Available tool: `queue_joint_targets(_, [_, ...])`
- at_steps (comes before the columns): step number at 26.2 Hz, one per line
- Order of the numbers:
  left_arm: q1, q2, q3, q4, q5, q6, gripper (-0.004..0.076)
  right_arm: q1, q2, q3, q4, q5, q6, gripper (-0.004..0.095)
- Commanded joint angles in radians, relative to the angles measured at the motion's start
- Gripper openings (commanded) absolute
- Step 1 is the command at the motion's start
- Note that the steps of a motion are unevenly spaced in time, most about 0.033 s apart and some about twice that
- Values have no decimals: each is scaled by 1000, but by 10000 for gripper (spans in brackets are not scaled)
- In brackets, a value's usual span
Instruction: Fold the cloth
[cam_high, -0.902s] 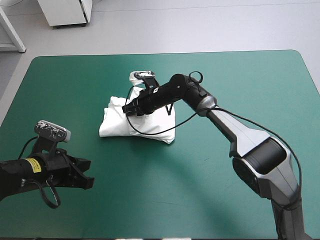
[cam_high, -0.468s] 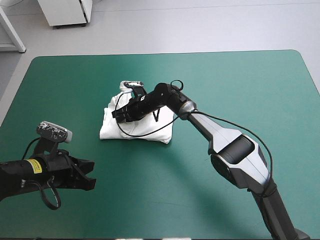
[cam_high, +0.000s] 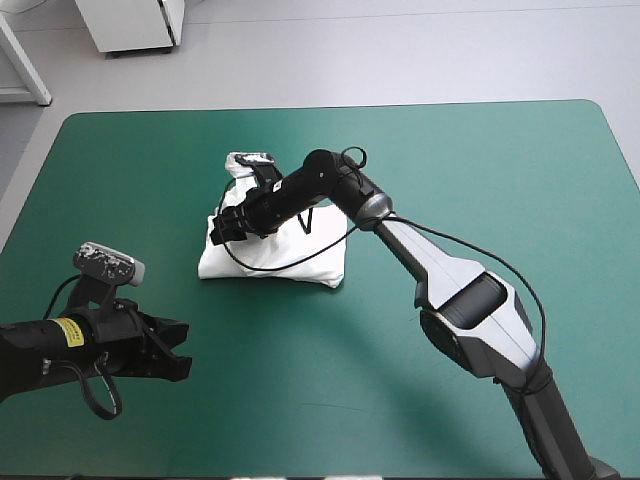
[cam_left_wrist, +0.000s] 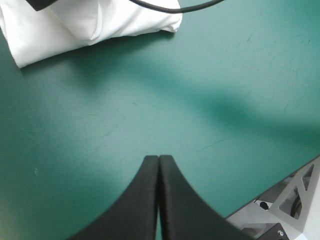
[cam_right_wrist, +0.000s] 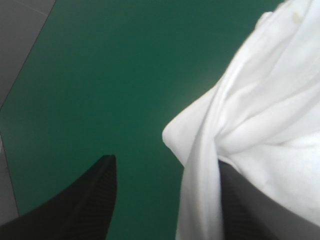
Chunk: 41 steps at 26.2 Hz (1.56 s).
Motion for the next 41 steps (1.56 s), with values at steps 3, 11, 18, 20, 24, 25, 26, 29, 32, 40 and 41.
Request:
queue_joint_targets(3, [-2, -3, -21, -25, -17, -3, -9, 0, -72, -193, -31, 51, 40, 465])
queue_joint_targets(11, [-2, -3, -21, -25, -18, -3, -9, 0, -72, -347, -93, 174, 97, 460])
queue_joint_targets(18, [-2, -3, -21, -25, -22, -3, -9, -3, -83, -357, -137, 182, 116, 460])
queue_joint_targets(20, [-2, -3, -21, -25, -29, -3, -9, -3, -83, -357, -137, 171, 116, 454])
queue_joint_targets(24, [-2, -3, -21, -25, -45, -3, -9, -5, -87, -355, -169, 190, 155, 433])
queue_joint_targets(25, [-2, -3, -21, -25, -49, -3, -9, -13, -90, -355, -184, 190, 171, 433])
queue_joint_targets(26, [-2, -3, -21, -25, -51, -3, -9, -17, -94, -355, -201, 190, 178, 433])
queue_joint_targets(29, [-2, -3, -21, -25, -54, -3, -9, -52, -112, -355, -221, 190, 204, 433])
queue_joint_targets(32, [-2, -3, -21, -20, -56, 1, -9, -113, -133, -350, -262, 192, 226, 434])
queue_joint_targets(40, [-2, -3, -21, -20, -71, 16, -9, -201, -339, 104, -410, 192, 205, 434])
queue_joint_targets(41, [-2, -3, -21, -16, -73, 17, -9, -201, -361, 197, -410, 190, 202, 434])
